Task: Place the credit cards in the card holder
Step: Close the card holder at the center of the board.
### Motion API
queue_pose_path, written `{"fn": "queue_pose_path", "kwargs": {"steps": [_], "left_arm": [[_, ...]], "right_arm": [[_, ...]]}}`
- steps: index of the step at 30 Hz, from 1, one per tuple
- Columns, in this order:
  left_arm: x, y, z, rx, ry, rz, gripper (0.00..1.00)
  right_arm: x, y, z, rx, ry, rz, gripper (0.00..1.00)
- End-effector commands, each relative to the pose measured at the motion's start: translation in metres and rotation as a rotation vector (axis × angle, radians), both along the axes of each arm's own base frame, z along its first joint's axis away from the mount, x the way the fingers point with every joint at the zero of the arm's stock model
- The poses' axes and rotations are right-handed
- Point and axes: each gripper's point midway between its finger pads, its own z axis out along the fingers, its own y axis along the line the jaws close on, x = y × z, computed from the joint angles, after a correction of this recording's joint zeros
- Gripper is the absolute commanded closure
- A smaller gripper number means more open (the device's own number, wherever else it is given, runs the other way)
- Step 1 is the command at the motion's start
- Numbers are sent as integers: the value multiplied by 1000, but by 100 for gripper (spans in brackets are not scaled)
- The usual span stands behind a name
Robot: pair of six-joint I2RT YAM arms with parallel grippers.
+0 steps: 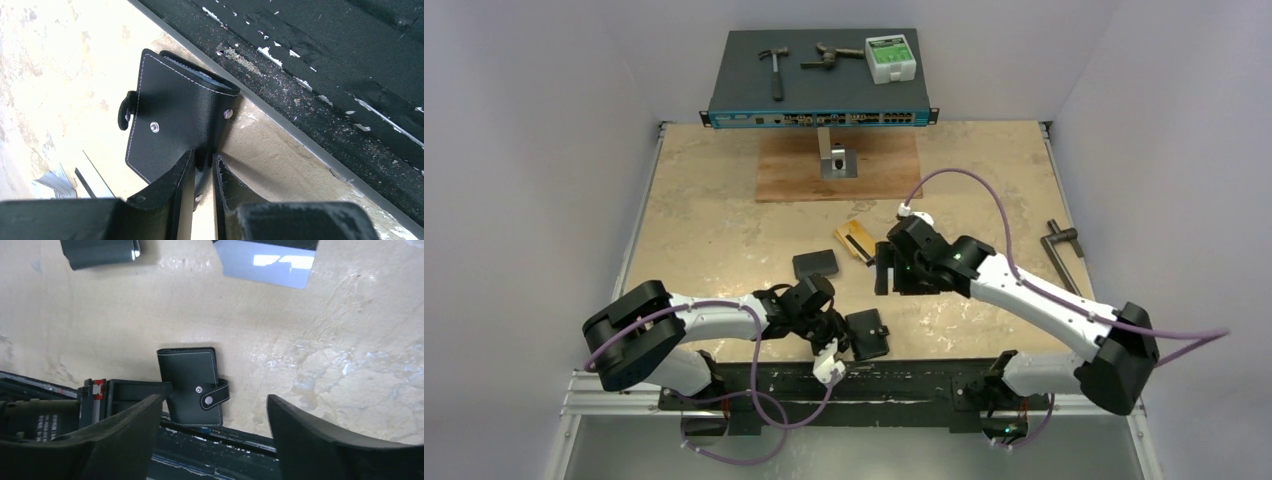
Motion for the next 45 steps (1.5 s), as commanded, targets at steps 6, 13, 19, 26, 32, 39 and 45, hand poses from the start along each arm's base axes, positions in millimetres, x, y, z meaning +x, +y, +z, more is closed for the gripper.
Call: {"fn": "queue_pose_path", "kwargs": {"steps": [6,13,19,26,32,39,45], "left_arm": [[-1,2,-5,36,44,42,85],[-1,5,-7,42,41,47,85],[-2,4,-7,35,52,47,85],[-3,6,-9,40,49,50,85],[-3,7,-10,41,50,55,85],[-3,8,-10,41,51,57,85],[-5,9,-10,43,56,55,85]], "right_arm": [[-24,-2,-17,-218,-27,182,37],[-40,18,-30,-239,2,341,38],[-45,26,-47,-280,37,396,46],[-47,36,-61,-271,65,417,53],[-48,37,-69,-284,81,419,60],[-48,36,-70,-297,91,411,75],[-47,37,-67,-290,85,401,82]]}}
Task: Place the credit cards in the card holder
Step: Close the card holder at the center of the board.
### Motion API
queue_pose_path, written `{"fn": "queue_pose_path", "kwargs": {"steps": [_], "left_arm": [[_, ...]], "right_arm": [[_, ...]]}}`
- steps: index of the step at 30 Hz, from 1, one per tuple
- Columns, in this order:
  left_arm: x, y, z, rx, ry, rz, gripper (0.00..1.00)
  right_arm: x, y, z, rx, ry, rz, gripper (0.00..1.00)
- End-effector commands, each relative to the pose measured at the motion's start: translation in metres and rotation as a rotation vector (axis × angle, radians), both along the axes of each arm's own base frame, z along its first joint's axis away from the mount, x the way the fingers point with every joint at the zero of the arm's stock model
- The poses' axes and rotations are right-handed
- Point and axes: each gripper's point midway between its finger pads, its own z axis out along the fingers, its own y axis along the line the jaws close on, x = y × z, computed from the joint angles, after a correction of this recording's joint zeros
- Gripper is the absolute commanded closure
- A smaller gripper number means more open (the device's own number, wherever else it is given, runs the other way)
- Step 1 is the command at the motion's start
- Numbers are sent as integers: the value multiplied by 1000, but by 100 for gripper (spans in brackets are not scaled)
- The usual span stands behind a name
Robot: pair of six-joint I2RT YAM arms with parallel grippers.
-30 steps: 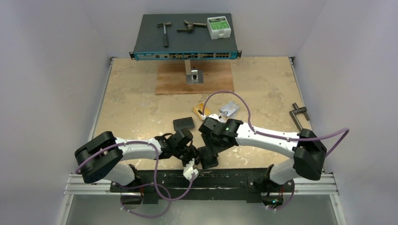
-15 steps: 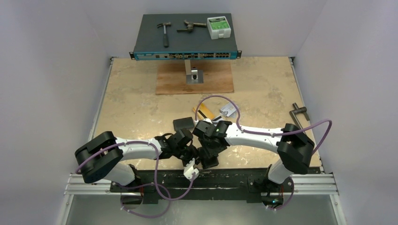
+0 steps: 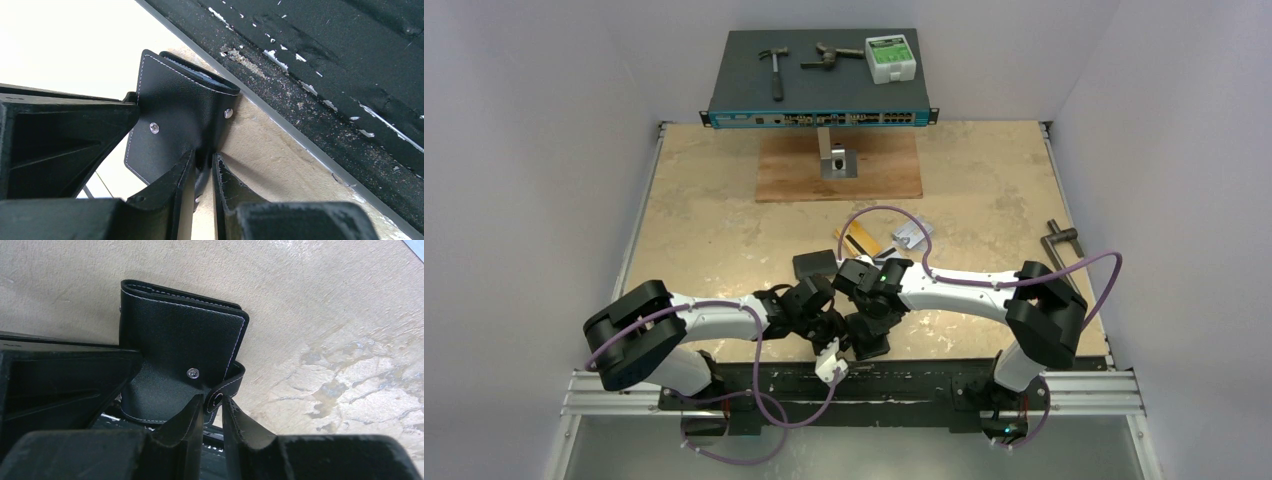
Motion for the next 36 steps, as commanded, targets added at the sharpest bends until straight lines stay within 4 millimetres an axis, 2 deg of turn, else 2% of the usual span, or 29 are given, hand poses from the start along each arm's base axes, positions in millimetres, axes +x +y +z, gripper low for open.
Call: {"fn": "queue_pose_path", "kwargs": {"steps": [1,9,15,20,24,28,36], "left_arm": [[-5,10,-10,43,38,24,85],[-8,12,-12,49,45,20,85],[-8,12,-12,47,44,17,86],[-8,12,-12,47,45,17,86],[-9,12,-12,49,49,18,85],[-9,13,-12,48,51,18,85],[-10,13,-13,51,55,17,86]], "right_arm": [[6,14,16,51,-28,-6,82],[3,21,18,75,-3,0,81],[-1,17,15,63,16,-4,85],[1,7,13,14,5,-9,76],[2,4,12,-12,0,-13,75],[6,9,16,7,-16,-16,79],[3,9,19,24,-7,-49,95]]}}
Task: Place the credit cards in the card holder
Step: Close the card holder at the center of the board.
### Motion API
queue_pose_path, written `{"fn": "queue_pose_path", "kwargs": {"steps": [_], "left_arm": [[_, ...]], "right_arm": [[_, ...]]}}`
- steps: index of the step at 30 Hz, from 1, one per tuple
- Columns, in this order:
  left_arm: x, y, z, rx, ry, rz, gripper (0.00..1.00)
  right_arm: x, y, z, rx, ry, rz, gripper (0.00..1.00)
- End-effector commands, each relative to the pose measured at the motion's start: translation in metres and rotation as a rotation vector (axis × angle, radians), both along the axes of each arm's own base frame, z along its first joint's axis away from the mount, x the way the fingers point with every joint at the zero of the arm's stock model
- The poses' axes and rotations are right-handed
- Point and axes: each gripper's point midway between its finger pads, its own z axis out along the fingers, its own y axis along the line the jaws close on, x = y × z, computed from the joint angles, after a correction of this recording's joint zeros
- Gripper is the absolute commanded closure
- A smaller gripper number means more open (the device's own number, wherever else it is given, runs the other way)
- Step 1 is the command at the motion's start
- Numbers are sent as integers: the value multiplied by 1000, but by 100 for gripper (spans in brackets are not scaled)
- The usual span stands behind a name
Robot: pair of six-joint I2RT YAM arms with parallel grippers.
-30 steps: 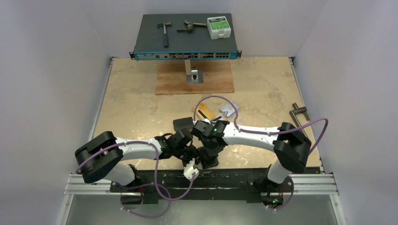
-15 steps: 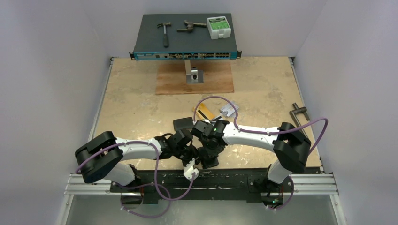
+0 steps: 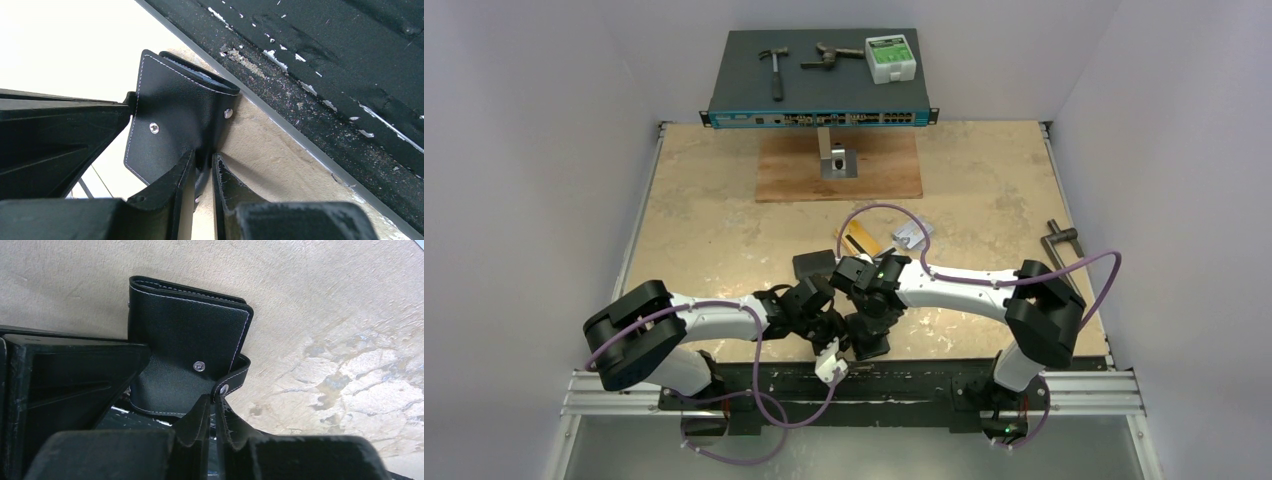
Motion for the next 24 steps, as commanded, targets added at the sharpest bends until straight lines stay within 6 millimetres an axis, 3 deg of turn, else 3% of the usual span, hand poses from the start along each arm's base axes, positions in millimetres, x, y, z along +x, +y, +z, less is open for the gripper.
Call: {"fn": "queue_pose_path", "kwargs": {"steps": [1,9,10,11,12,16,24], "left_arm": [[-10,13,-12,51,55,17,86],[-11,13,-11,51,63,14,86],[-11,13,-11,51,63,14,86],[-12,14,-12,53,65,14,86],[-12,13,-11,53,63,13,86],[-11,13,-11,53,61,14,86],[-11,14,-12,57,62,14,86]], "right_arm": [[6,5,12,24,-34,-36,97],[11,-5,10,1,-56,-71,100],[11,-5,10,-5,-55,-68,98],[12,-6,11,-18,-57,-66,84],[15,-9,11,-41,-70,-65,78],[18,-2,12,-29,-76,-52,70],[17,0,8,-24,-68,-48,71]]}}
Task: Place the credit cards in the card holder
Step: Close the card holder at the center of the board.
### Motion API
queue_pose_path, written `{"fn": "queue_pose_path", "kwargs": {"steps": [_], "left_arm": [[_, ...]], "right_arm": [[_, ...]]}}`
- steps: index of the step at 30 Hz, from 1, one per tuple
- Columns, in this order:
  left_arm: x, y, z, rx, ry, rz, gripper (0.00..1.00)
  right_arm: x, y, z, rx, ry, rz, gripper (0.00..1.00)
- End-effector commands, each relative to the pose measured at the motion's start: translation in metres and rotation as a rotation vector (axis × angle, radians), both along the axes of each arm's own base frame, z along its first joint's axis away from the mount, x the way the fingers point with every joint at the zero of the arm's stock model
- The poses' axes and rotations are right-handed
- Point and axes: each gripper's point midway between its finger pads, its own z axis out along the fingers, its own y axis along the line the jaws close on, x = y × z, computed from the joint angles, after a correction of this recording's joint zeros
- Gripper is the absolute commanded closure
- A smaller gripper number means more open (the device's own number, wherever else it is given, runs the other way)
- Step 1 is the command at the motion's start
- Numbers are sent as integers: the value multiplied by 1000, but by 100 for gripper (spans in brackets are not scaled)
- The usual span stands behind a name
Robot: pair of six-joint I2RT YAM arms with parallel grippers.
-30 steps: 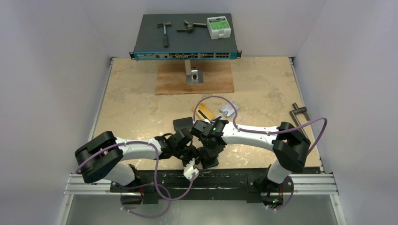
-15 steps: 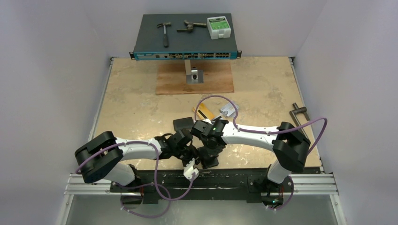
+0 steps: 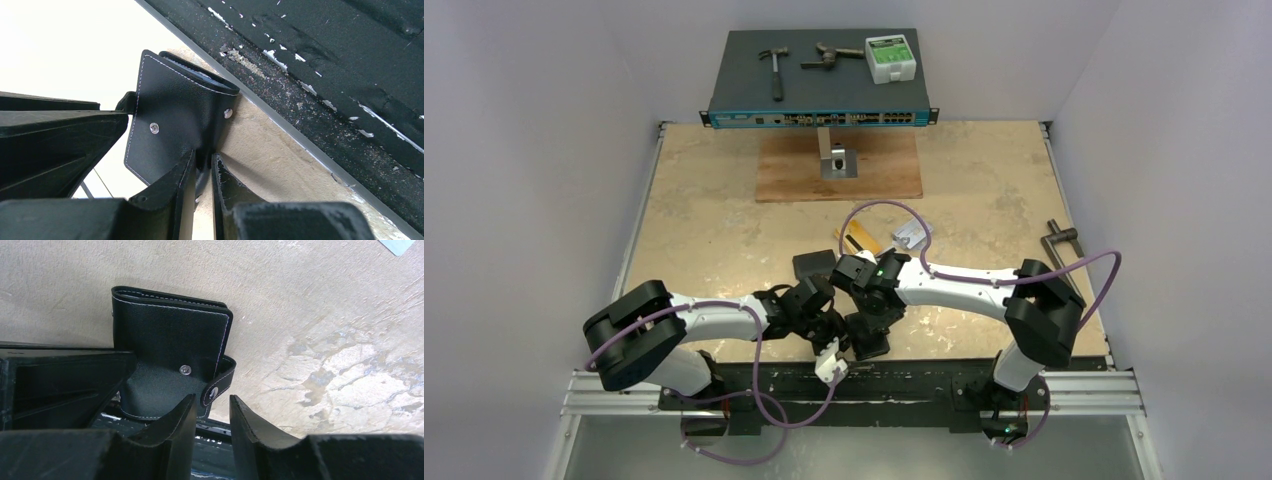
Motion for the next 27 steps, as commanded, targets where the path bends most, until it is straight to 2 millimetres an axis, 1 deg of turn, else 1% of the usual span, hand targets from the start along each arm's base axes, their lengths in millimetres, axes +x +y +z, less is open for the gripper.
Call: {"fn": "queue_pose_path", "kwargs": {"steps": [1,4,7,9,17,21,24,26,27], "left_arm": [[-11,14,-12,58,63,16,86],[-11,14,-12,58,64,17,86],[-12,14,-13,62,66,15,86],[-12,14,-12,60,66,14,86],[-12,14,-12,63,72,17,86],[-13,14,-12,62,76,16,87],[-13,14,-11,59,75,16,87],[-12,13,-11,55,73,17,87],[-12,12,-10,53,72,17,87]], "right_arm": [[8,6,3,5,-30,-7,72],[7,4,2,4,-31,-22,80],[3,8,3,33,-13,-29,89],[2,7,2,33,-7,-29,93],[3,-2,-2,-3,-20,-42,100],[6,-8,1,2,-43,-73,100],[0,0,3,104,2,-108,100],[-4,7,4,214,46,-152,100],[-6,9,1,253,69,-177,100]]}}
